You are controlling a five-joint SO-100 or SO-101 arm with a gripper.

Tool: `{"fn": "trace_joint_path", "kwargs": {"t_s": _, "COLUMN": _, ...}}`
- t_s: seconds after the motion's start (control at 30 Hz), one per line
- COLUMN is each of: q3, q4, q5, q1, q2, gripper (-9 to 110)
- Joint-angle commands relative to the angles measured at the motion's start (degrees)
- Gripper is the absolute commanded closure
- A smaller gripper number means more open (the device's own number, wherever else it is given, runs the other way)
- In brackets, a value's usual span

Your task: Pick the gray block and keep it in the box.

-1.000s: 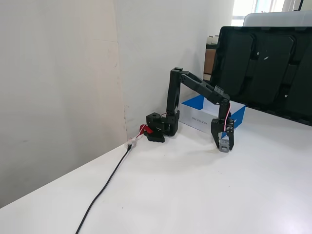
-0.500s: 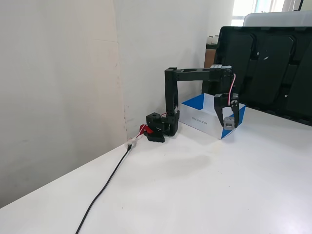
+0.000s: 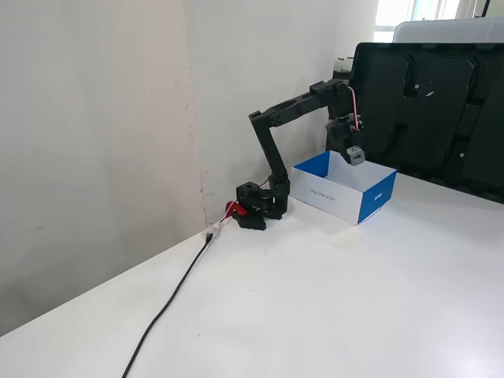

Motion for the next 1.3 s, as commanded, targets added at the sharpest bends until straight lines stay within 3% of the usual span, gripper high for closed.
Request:
{"fn": "trace_joint_path", "kwargs": {"t_s": 0.0, "q3": 0.35, "q4": -0.26, "q5": 0.79, "q1": -7.03, "q2": 3.87, "gripper": 101}}
{"fn": "trace_joint_path", "kwargs": {"t_s": 0.17, "q3": 5.36, "q4": -0.44, "q5": 1.14, "q1": -17.31, "q2": 4.13, "gripper": 100}}
{"fn": "trace_joint_path", "kwargs": {"t_s": 0.3, "q3": 6.42, "q4": -1.23, "q5": 1.49, "q1": -17.4, "q2": 3.69, "gripper": 69}}
{"fn": "trace_joint_path", "kwargs": {"t_s": 0.4, "q3": 5.89, "q4": -1.41, "q5": 1.58, "q1": -15.12, "q2": 4.31, "gripper": 66}}
{"fn": "trace_joint_path", "kwargs": {"t_s": 0.8, "q3": 4.39, "q4": -2.46, "q5": 0.7, "q1": 18.11, "q2": 7.29, "gripper": 101}}
{"fn": "trace_joint_path", "kwargs": {"t_s": 1.0, "q3": 10.46, "q4": -9.49, "q5": -0.26, "q1": 31.73, "q2": 9.93, "gripper": 101}}
{"fn": "trace_joint_path", "kwargs": {"t_s": 1.27, "q3": 33.13, "q4": -23.64, "q5": -6.42, "q1": 44.12, "q2": 24.87, "gripper": 101}}
